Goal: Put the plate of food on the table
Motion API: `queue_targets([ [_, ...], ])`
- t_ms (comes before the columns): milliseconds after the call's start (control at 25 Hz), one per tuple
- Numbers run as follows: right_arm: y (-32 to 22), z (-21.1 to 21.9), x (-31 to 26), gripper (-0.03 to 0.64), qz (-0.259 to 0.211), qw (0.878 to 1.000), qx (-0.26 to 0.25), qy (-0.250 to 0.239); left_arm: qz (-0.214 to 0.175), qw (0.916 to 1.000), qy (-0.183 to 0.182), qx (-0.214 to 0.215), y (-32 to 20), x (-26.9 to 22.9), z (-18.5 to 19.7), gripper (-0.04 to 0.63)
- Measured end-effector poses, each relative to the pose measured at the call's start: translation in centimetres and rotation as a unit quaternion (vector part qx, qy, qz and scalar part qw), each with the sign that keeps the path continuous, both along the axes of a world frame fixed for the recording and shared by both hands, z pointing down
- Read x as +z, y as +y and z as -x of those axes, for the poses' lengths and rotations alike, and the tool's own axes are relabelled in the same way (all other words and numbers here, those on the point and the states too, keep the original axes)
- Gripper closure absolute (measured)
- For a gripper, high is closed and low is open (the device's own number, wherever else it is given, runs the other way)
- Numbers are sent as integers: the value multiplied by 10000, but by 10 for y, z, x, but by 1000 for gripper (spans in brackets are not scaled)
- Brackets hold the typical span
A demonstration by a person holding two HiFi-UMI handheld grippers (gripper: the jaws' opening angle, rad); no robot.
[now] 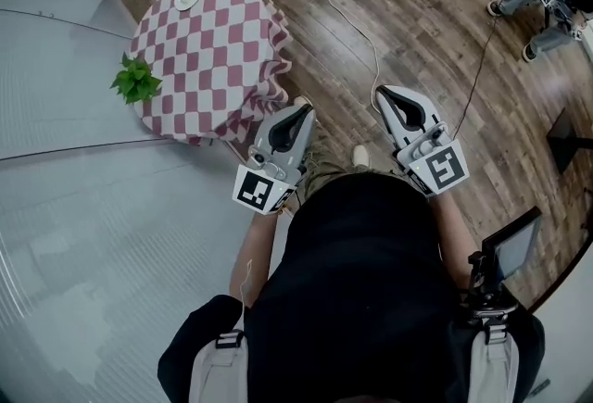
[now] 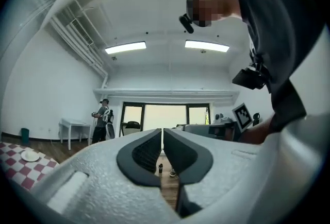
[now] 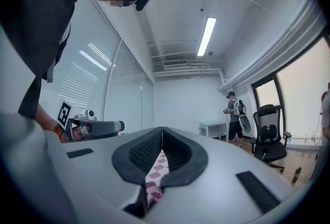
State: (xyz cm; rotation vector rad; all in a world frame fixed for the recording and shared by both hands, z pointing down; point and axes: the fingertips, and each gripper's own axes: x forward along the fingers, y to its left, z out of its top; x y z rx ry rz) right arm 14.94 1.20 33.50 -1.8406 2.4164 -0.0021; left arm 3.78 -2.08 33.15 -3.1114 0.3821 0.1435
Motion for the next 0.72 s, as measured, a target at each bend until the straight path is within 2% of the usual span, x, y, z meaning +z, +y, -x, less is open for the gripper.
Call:
queue_targets([
  [160,-4,16,10,606,-164,9993,-193,265,64,9999,-25,90,16,19,4,578],
  [480,10,38,69,607,337,9965,-679,339,323,9969,-713,-124,27,97,6,578],
  [720,15,34,110,607,716,9937,-741,434,539,9922,-1079,-315,23,140,9,578],
])
